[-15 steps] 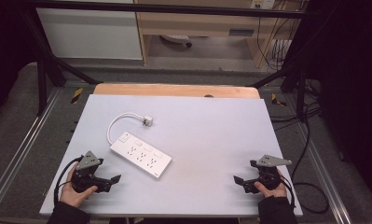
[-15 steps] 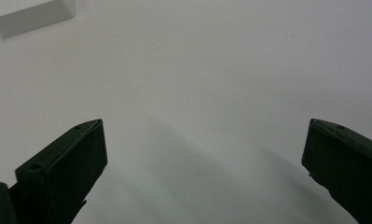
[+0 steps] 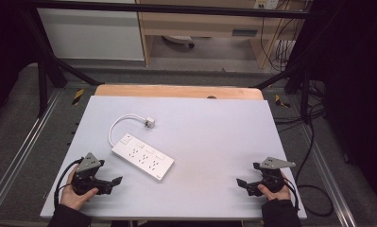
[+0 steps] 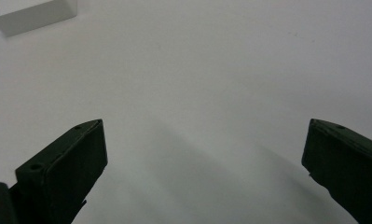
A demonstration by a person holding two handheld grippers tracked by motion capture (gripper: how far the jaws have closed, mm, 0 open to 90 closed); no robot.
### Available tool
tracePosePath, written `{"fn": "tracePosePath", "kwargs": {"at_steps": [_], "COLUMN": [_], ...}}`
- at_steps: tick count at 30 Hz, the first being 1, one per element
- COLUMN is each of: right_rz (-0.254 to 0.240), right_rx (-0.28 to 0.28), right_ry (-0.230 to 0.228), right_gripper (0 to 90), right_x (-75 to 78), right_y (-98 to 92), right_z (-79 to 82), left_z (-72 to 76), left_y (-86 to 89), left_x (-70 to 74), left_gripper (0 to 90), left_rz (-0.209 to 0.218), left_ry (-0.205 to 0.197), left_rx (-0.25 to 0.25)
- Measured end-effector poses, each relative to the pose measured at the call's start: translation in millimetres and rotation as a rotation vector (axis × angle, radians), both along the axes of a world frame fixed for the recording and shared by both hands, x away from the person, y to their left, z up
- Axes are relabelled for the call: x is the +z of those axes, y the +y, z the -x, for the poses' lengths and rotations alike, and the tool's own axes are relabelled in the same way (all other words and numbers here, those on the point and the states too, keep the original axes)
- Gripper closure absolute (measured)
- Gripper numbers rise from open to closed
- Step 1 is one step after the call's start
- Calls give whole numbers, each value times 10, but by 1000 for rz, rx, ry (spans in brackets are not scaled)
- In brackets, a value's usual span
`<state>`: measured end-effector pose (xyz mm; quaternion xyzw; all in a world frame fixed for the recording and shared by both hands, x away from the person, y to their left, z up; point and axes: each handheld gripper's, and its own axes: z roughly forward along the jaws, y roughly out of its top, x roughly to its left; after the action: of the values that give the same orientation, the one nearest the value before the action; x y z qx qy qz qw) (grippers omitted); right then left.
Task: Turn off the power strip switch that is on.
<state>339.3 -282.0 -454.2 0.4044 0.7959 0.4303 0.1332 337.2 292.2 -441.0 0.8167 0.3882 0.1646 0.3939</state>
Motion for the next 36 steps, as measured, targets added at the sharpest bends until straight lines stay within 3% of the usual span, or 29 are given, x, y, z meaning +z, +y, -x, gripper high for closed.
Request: {"fn": "tracePosePath", "kwargs": {"at_steps": [36], "right_rz": [12], "right_rx": [7], "right_ry": [5], "right_gripper": [6], "right_x": [-16], "right_y": [20], "right_z": [-12], "left_z": [-15], "left_y": [-129], "left_x": [62], "left_gripper": [33], "left_rz": [-22], "left_ry": [1], "left_rx": [-8]}}
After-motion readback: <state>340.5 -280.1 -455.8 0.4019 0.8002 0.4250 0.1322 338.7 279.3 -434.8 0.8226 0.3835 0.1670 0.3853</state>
